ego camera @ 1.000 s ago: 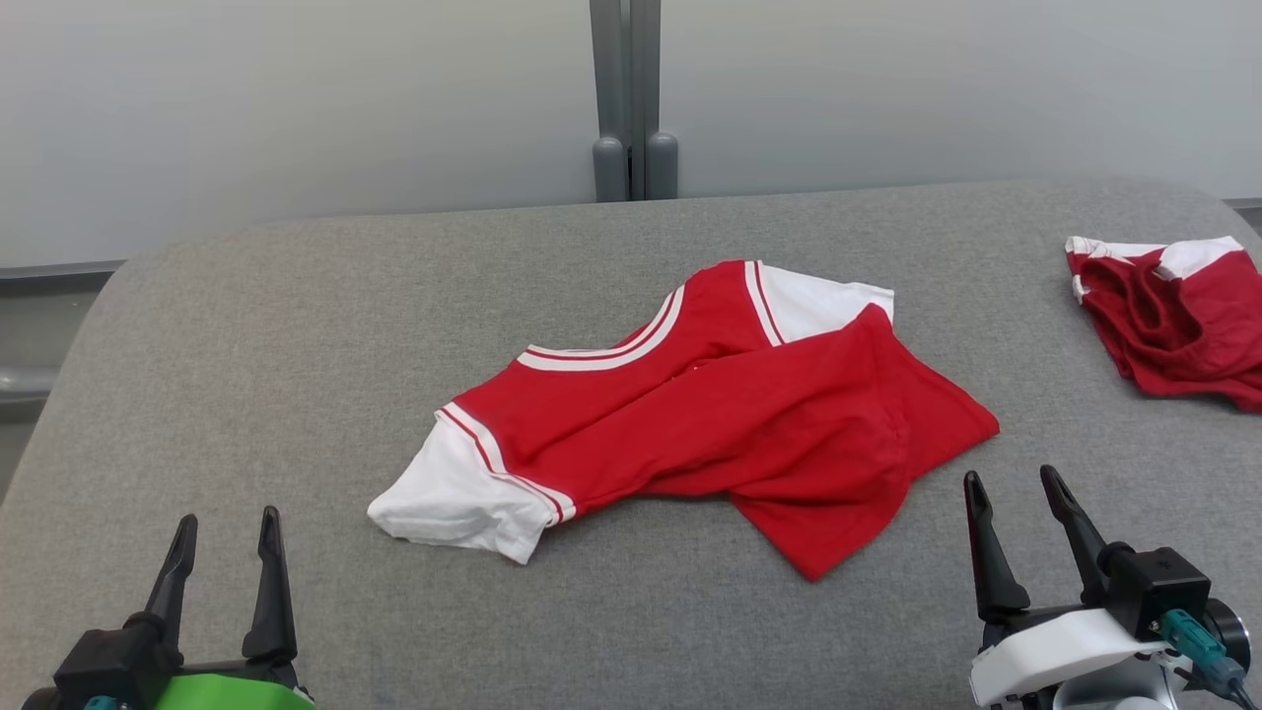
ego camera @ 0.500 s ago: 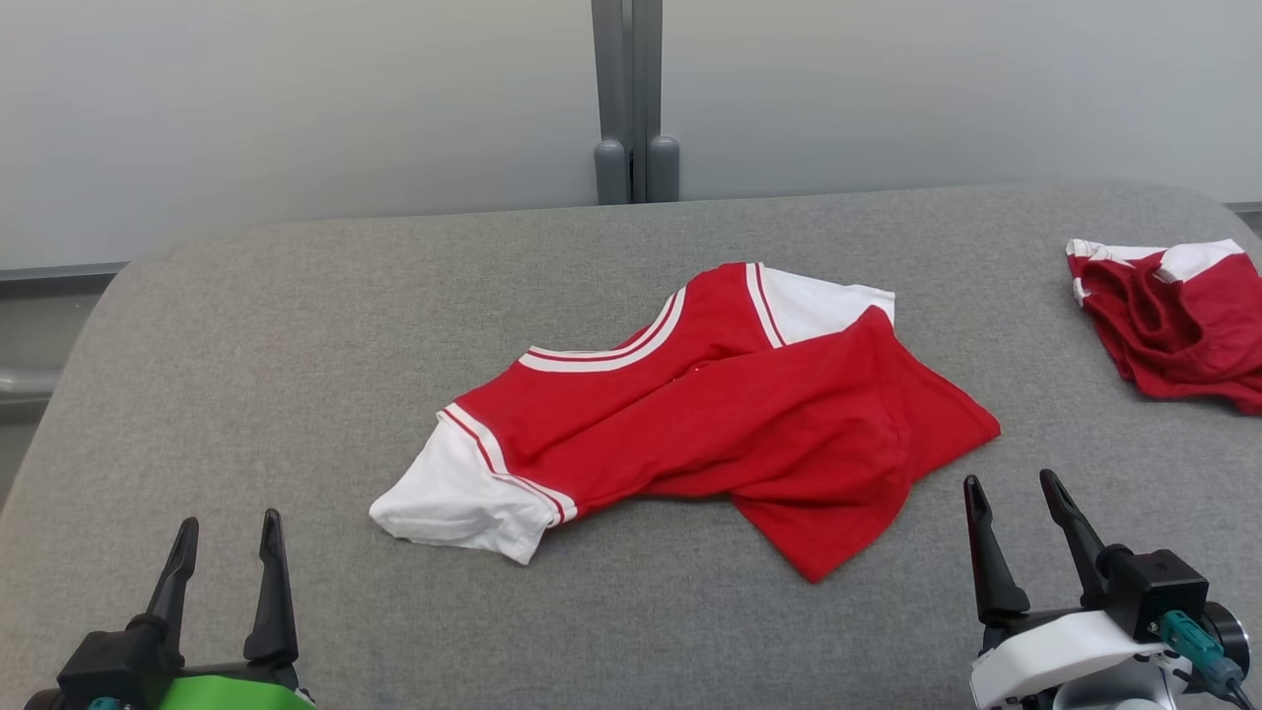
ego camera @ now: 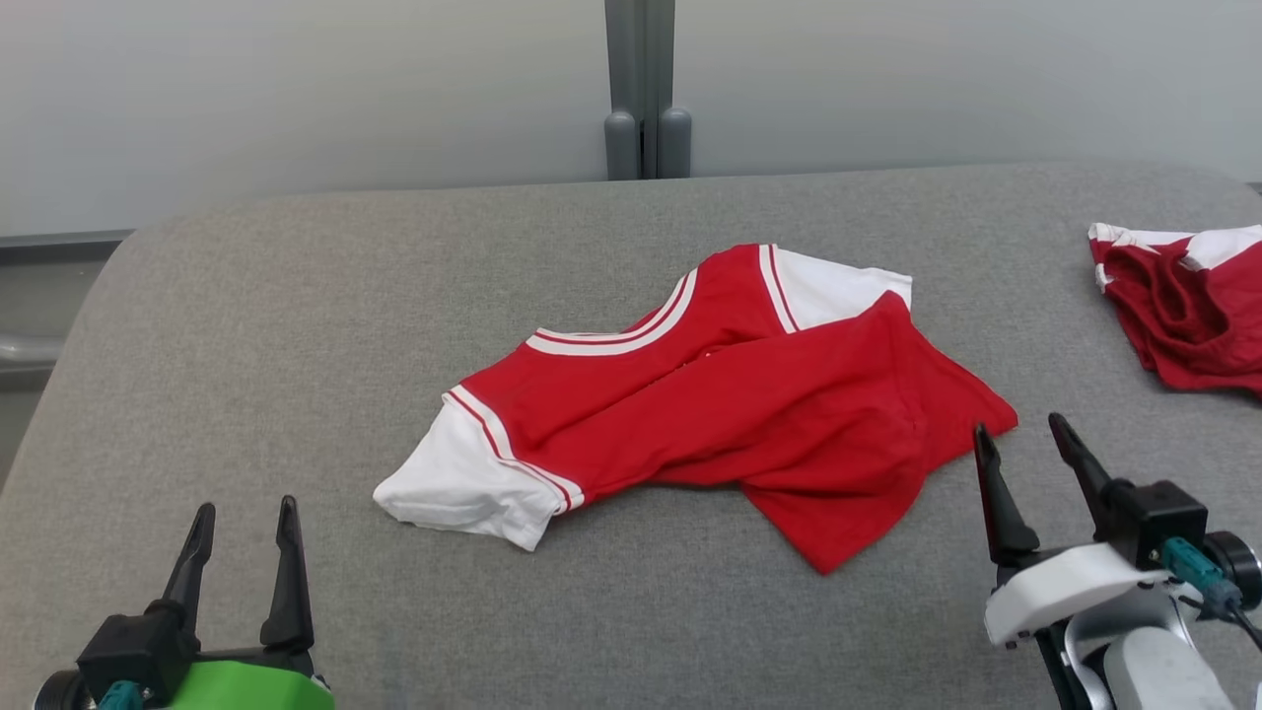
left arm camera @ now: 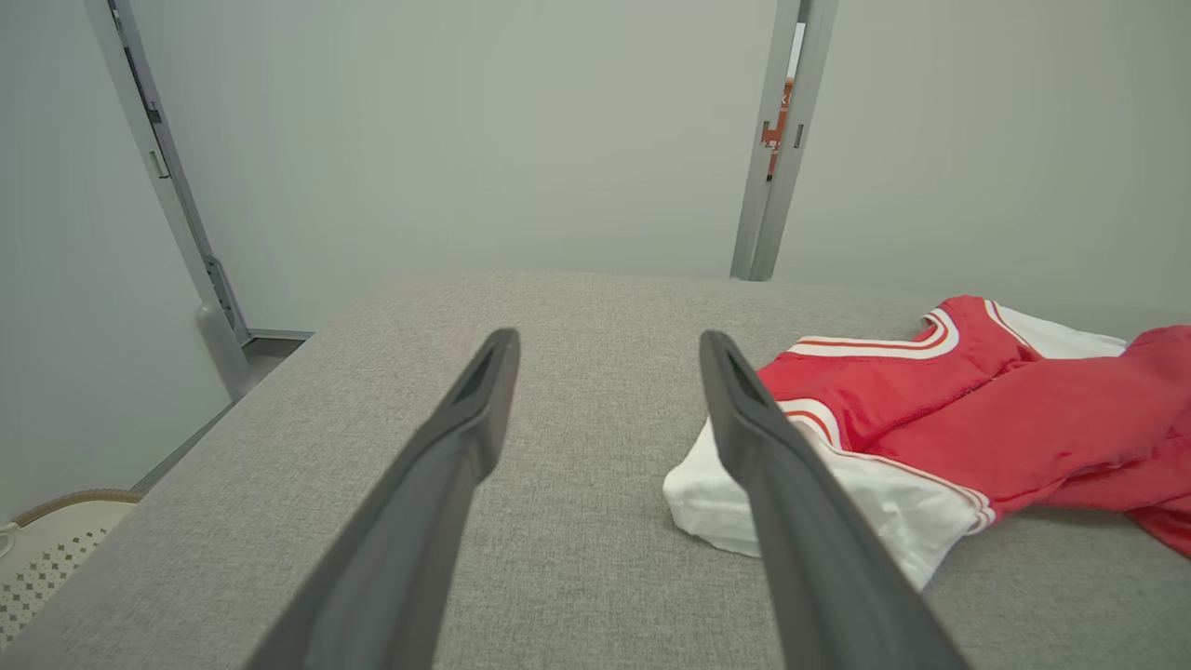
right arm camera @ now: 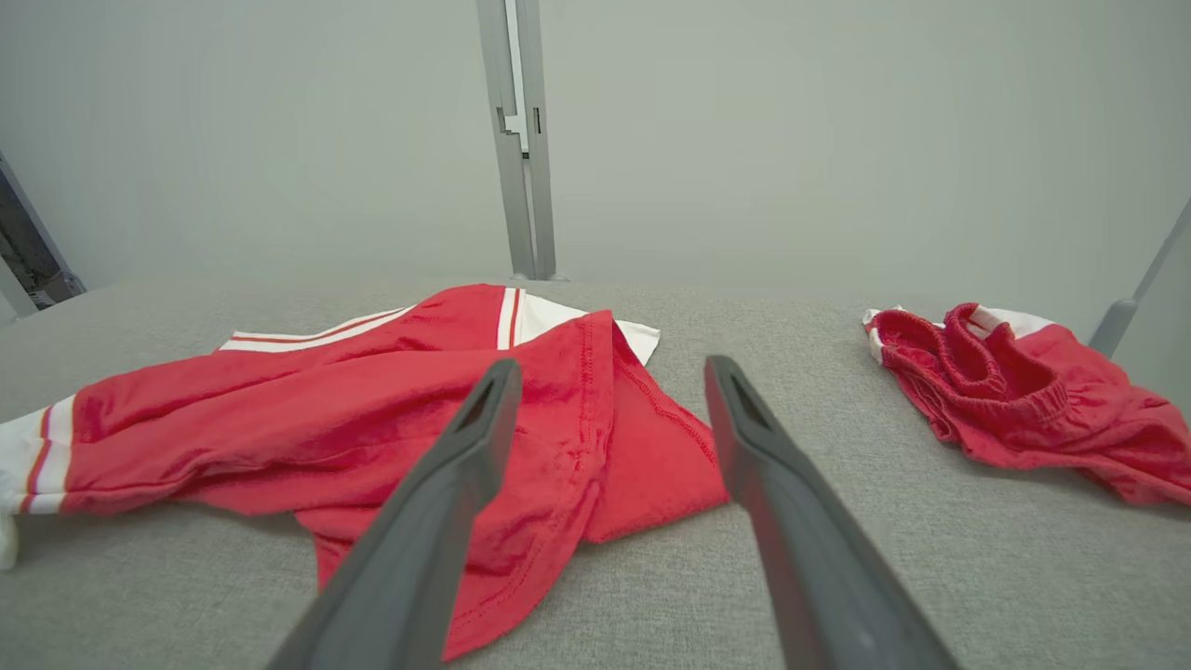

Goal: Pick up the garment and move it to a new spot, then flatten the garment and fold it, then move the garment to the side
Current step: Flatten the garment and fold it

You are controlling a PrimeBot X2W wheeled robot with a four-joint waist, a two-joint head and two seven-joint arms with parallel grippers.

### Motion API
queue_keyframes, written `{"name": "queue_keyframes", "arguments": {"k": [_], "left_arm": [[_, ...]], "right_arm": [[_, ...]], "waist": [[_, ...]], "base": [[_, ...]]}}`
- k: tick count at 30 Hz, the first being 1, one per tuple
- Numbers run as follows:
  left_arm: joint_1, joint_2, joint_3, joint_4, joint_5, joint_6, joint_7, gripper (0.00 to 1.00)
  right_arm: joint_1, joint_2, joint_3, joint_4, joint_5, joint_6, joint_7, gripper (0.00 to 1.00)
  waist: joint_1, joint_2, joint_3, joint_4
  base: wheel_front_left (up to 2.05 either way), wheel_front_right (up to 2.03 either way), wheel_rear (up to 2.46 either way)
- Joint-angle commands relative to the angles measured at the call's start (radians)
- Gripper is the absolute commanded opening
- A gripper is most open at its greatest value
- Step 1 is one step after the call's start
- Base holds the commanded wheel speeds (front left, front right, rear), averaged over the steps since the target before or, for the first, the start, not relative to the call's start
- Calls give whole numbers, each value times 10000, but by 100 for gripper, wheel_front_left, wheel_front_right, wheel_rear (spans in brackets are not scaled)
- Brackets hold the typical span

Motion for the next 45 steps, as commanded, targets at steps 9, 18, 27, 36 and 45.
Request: {"name": "queue_keyframes", "arguments": {"k": [9,18,27,36,45], "left_arm": [[-718,-199,-311,159,149,-55,-26,100],[-1285,-308,-546,307,134,-65,-26,100],[-1424,-332,-604,445,102,-68,-26,100],[-1198,-446,-625,466,174,-70,-26,100],[-1228,-579,-923,590,225,-69,-26,100]], "right_arm": [[-1745,-560,284,2141,90,-14,46,100],[-3079,-485,562,4837,337,-14,-213,100],[-3566,-458,1005,6025,764,-14,-433,0],[-4869,-1409,1040,5493,327,-14,-431,0],[-4542,-1641,1210,4808,108,-14,-424,0]], "waist": [[1,0,885,622],[1,0,1526,1096],[1,0,1573,1209],[1,0,1402,850],[1,0,1063,739]], "base": [[0,0,0],[0,0,0],[0,0,0],[0,0,0],[0,0,0]]}}
